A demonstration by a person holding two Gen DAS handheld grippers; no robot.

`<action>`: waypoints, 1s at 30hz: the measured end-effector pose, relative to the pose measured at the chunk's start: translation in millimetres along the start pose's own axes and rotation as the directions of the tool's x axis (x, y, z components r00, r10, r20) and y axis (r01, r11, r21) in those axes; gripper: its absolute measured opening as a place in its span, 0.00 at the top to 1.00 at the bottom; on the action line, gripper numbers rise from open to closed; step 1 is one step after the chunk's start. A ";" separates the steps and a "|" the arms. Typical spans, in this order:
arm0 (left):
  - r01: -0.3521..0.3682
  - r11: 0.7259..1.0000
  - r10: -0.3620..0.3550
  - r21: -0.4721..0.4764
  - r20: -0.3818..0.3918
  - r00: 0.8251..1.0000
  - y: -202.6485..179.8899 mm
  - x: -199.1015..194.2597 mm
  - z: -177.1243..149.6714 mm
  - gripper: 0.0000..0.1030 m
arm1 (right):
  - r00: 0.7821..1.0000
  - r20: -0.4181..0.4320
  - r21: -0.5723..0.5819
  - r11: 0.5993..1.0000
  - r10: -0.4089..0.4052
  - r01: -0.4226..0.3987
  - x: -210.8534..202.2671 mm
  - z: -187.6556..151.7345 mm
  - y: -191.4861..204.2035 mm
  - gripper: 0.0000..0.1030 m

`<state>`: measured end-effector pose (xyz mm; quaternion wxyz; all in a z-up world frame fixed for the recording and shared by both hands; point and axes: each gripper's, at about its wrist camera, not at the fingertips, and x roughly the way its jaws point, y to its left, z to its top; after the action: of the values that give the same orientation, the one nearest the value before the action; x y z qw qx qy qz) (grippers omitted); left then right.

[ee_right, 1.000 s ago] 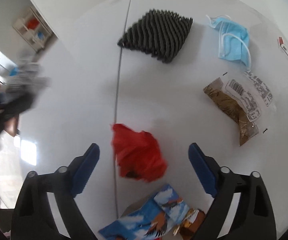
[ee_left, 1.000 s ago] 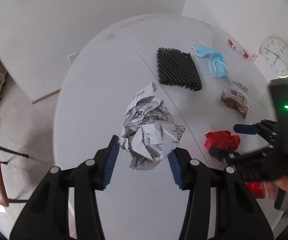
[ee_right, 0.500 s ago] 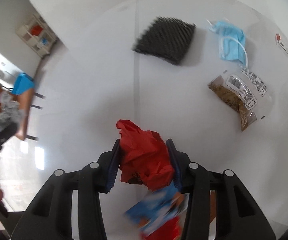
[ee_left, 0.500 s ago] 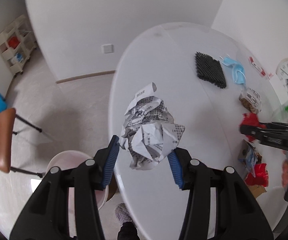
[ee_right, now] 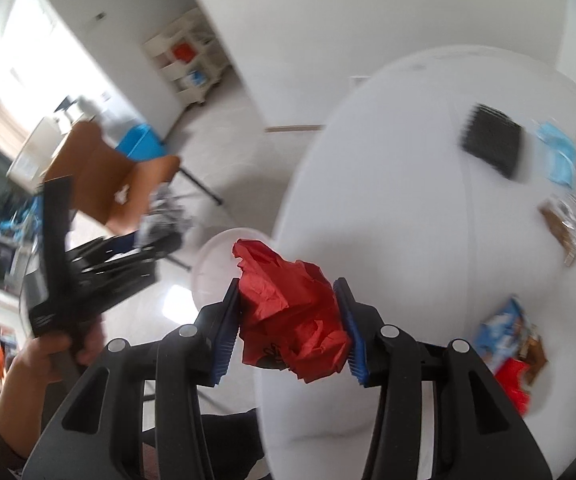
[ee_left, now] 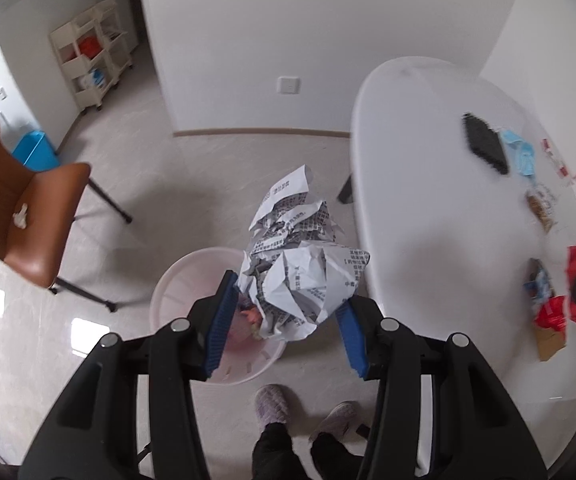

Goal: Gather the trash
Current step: 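Carry both papers over the wastebasket and open both tools to drop them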

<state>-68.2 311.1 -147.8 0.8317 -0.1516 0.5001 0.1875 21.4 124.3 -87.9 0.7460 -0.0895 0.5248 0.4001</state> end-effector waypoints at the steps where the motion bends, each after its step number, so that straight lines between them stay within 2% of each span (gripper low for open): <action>1: -0.002 1.000 0.002 -0.007 -0.008 1.000 7.0 4.2 -2.4 0.54 | 1.000 -0.008 -0.017 1.000 0.005 -0.005 3.2 0.7 9.8 0.54; 5: -0.010 0.998 0.006 -0.054 -0.068 0.998 37.0 39.9 -11.0 0.54 | 0.999 -0.035 -0.065 0.998 0.015 -0.017 15.7 6.4 36.0 0.54; 11: -0.036 0.995 0.017 -0.097 -0.189 0.982 75.6 118.4 -30.7 0.52 | 0.996 -0.093 -0.128 0.992 0.001 -0.013 37.5 11.4 61.9 0.54; 15: -0.043 0.990 0.006 -0.137 -0.265 0.964 93.5 160.1 -44.1 0.40 | 0.992 -0.124 -0.149 0.989 -0.009 -0.010 46.2 9.8 71.6 0.54; 17: -0.052 0.988 0.008 -0.147 -0.284 0.959 99.9 171.6 -48.6 0.30 | 0.991 -0.136 -0.155 0.988 -0.009 -0.012 51.0 11.1 77.2 0.54; 23: -0.072 0.986 0.027 -0.149 -0.283 0.959 103.3 172.4 -51.6 0.16 | 0.988 -0.155 -0.170 0.985 -0.005 -0.022 61.2 14.3 86.4 0.54; 27: -0.076 0.982 0.026 -0.175 -0.269 0.963 107.2 157.2 -49.3 0.15 | 0.988 -0.156 -0.183 0.983 0.004 -0.033 67.8 18.8 91.9 0.54; 30: -0.105 0.973 0.051 -0.207 -0.251 0.967 116.0 136.3 -49.1 0.12 | 0.988 -0.153 -0.211 0.977 0.010 -0.042 75.7 21.5 97.8 0.54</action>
<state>-101.4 413.8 -298.7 0.7343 -0.2440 0.5804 0.2539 -21.1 239.2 -115.2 0.6848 -0.1922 0.5350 0.4560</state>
